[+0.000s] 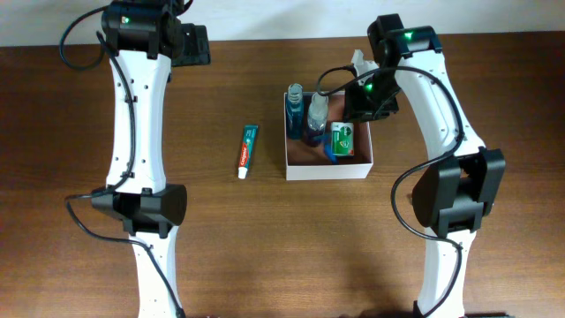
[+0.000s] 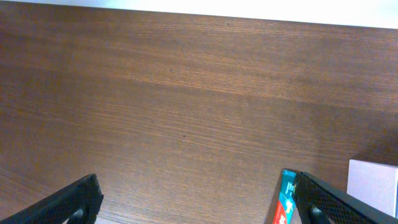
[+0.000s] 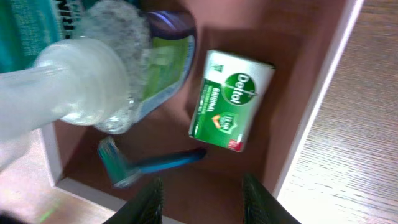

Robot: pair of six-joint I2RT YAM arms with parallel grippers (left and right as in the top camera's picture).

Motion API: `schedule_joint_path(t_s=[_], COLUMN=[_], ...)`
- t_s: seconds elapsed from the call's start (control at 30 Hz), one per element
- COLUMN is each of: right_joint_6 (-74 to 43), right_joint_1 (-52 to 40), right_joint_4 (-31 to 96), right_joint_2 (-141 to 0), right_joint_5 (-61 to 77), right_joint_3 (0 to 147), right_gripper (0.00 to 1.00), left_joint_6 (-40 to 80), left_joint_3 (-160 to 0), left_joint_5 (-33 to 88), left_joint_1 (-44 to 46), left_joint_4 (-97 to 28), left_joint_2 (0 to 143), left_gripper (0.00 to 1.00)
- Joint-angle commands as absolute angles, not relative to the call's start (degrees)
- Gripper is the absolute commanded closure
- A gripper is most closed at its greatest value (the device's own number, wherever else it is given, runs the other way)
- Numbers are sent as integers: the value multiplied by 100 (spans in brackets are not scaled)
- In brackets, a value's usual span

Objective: Pack container
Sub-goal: 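Carry the razor left and lower it into the pink box, then release the razor and swing the right gripper out to the right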

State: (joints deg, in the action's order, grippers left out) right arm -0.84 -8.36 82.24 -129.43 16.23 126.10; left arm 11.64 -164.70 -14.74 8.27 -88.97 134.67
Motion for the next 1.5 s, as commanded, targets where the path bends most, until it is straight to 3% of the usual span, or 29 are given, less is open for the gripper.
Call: schedule_joint_path(t_s=[0.0,0.73,0.77,0.8,0.83,1.1,1.47], right_joint_6=[-99,-93,-97,-97,-126,-829,-2174], right_joint_1=[-812,1361,1496,1608,1708,2561,4578], right_joint_4=[8259,9679,9736,9736,9736,9673,8569], right_joint_2=[-12770,-11063,-10971,-10871,-10768,-9651,-8418], right_joint_5=[1214,1129,1135,1155,1151,1127,1179], right_joint_3=[12569,12567,12562,12536,12490,11410,8777], right_gripper=[64,39,32,4,1,1,1], left_joint_6=[1216,1216,1216,1216,1216,1216,1216], left_joint_3=[-16536,-16536,-16536,-16536,-16536,-16536,-16536], left_joint_5=[-1431,-1431,-1431,-1431,-1431,-1431,-1431], left_joint_1=[814,814,814,814,814,814,814], left_joint_4=[-8901,-8901,-8901,-8901,-8901,-8901,-8901], left_joint_2=[13404,13404,13404,13404,13404,13404,13404], left_gripper=[1,1,1,1,1,1,1])
